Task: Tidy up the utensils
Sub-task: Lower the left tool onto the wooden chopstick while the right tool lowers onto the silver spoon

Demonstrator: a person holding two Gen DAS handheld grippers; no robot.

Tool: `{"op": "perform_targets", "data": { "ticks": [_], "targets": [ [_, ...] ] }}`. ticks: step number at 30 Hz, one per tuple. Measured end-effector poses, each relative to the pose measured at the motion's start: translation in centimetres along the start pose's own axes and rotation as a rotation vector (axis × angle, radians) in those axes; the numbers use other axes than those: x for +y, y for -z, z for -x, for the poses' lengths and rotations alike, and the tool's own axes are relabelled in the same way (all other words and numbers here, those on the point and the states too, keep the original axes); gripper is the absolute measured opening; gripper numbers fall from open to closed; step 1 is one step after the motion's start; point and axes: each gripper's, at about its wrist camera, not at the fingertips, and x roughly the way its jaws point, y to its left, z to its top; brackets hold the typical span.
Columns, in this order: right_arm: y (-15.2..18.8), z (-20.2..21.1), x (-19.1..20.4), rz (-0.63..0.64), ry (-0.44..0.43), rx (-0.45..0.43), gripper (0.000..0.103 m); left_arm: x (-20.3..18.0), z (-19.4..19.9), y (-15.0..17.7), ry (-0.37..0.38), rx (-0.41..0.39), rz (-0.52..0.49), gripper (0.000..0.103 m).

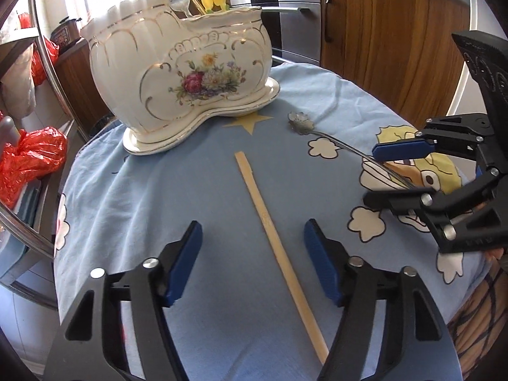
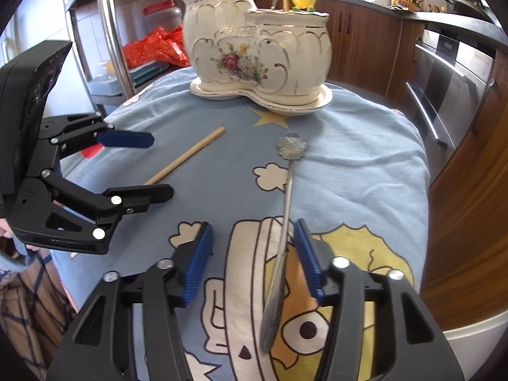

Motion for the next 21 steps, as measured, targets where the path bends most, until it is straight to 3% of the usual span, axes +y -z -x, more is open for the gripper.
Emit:
{"op": "perform_targets", "data": {
  "ticks": [6, 14, 21],
  "targets": [
    [0.0, 0.1, 0.1, 0.009, -0.005, 0.01, 0.024, 0.1, 0.2, 0.1, 0.057, 0.016, 0.026, 0.042],
    [-0.3, 0.2, 0.4, 0.055, -0.026, 0.057, 0.01, 1.8, 0.5, 0.3, 0.098, 0.058, 0.054, 0.011],
    [-0.8, 0.1, -0.3, 0.086, -0.057, 0.133, 0.007, 3.3, 0.9, 0.4, 0.12, 0.117, 0.031, 0.006]
  ]
}}
